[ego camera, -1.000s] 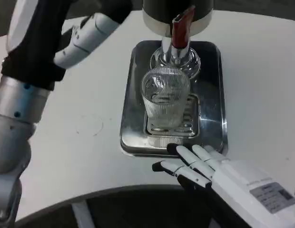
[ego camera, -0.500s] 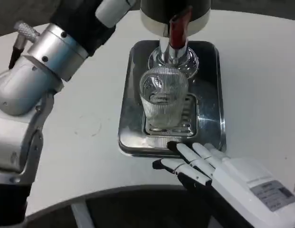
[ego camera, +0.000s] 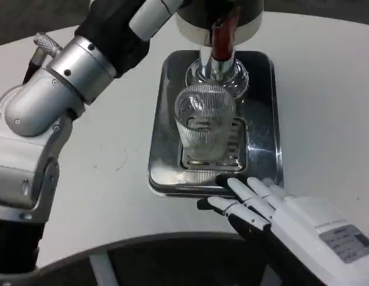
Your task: Grasp the cup under the faucet to collect the drink, then remove the cup.
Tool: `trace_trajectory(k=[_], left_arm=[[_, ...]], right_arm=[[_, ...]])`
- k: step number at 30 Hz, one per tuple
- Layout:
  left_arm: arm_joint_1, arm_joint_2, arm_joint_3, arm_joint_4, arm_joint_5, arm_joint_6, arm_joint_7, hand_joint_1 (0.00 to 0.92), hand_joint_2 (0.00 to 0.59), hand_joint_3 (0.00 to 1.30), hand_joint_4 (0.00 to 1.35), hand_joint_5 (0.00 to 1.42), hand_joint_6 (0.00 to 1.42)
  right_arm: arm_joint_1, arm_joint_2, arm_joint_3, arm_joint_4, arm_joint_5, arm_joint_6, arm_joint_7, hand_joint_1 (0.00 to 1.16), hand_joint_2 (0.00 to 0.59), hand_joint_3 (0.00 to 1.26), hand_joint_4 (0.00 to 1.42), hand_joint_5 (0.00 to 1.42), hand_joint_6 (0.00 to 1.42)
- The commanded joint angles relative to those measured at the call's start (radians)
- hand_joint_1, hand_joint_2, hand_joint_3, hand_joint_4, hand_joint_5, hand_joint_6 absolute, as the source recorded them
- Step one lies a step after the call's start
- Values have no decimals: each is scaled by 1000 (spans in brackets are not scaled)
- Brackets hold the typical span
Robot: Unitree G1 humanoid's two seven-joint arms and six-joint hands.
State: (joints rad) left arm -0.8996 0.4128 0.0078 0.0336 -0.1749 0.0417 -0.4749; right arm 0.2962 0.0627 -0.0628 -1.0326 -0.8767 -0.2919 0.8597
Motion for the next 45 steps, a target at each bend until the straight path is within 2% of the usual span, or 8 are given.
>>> trace_trajectory(k=[1, 19, 36, 45], left_arm=[[-14, -1, -24, 49, 18, 15, -37, 0, 124, 163, 110, 228, 313], [-8, 20, -89, 156, 72, 26, -142, 0, 126, 148, 108, 224, 311], [19, 47, -119, 171, 184, -105, -142, 0, 119, 136, 77, 183, 272], [21, 58, -138, 164, 238, -168, -137, 0, 113, 141, 45, 137, 240]], right_arm=[[-3, 17, -11, -15, 17, -5, 11, 453, 484, 164, 11, 0, 33], [4, 15, -15, -15, 25, 1, 16, 453, 484, 164, 11, 0, 33], [-6, 21, 11, -15, 15, 57, 28, 441, 480, 165, 21, 0, 33], [-19, 16, 14, -15, 19, 117, 26, 430, 484, 165, 28, 0, 33]])
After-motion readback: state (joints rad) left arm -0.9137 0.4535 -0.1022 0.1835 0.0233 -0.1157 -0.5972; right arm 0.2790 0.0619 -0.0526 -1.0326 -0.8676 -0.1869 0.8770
